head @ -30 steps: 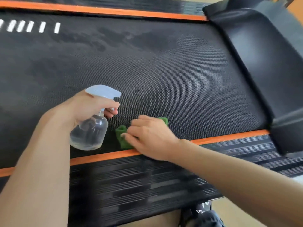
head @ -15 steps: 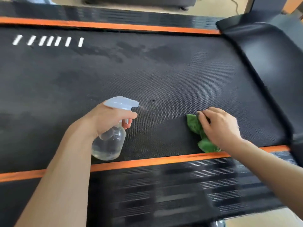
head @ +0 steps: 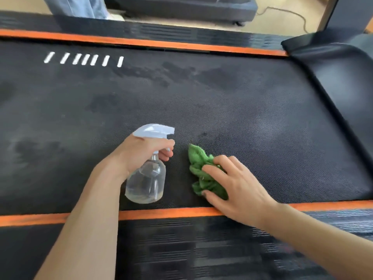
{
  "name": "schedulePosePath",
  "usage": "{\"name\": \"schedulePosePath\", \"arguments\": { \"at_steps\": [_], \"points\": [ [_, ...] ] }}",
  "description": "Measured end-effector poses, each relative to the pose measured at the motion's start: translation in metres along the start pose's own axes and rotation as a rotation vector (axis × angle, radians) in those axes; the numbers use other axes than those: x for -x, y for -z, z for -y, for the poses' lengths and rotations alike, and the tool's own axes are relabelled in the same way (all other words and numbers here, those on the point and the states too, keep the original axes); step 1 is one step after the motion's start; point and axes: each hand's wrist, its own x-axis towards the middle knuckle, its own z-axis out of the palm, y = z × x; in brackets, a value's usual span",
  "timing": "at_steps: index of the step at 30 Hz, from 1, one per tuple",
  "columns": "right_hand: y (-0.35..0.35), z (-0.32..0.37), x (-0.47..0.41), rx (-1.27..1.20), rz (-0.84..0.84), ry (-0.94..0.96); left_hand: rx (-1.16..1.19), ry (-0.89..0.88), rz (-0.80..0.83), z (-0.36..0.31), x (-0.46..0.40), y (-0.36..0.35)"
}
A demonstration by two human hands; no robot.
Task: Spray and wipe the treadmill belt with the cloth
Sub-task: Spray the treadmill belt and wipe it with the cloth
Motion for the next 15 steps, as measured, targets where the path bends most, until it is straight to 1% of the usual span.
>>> {"name": "schedulePosePath", "arguments": {
  "at_steps": [2, 6, 7, 8, 9, 10, 11, 12, 13, 14, 15],
  "points": [
    [0.005, -0.021, -0.01, 0.062, 0.046, 0.092, -0.019, 0.0, -0.007, 0.0, 0.0, -0.002],
    [-0.003, -0.038, -0.041, 0.177, 0.028, 0.361, -0.01, 0.009, -0.047, 0.005, -0.007, -0.002],
    [-0.004, -0.047, -0.049, 0.203, 0.023, 0.412, -0.009, 0.008, -0.029, 0.005, -0.008, -0.001],
    [-0.003, -0.061, -0.061, 0.237, -0.001, 0.395, -0.014, 0.024, -0.015, 0.004, -0.01, -0.002],
    [-0.001, -0.079, -0.075, 0.283, -0.061, 0.298, -0.025, 0.052, 0.009, 0.004, -0.014, -0.002],
    [0.0, -0.098, -0.089, 0.315, -0.148, 0.105, -0.035, 0.078, 0.011, 0.004, -0.018, -0.003],
    [0.002, -0.117, -0.103, 0.306, -0.23, -0.168, -0.044, 0.07, 0.015, 0.003, -0.017, -0.004],
    [0.006, -0.132, -0.113, 0.252, -0.276, -0.488, -0.052, 0.047, 0.016, 0.004, -0.015, -0.005],
    [0.005, -0.14, -0.122, 0.16, -0.329, -0.719, -0.062, 0.014, 0.012, 0.004, -0.014, -0.006],
    [0.002, -0.136, -0.131, 0.107, -0.351, -0.813, -0.06, 0.0, -0.003, 0.004, -0.015, -0.005],
    [-0.003, -0.124, -0.136, 0.104, -0.35, -0.8, -0.046, -0.002, 0.005, 0.006, -0.014, -0.004]
  ]
}}
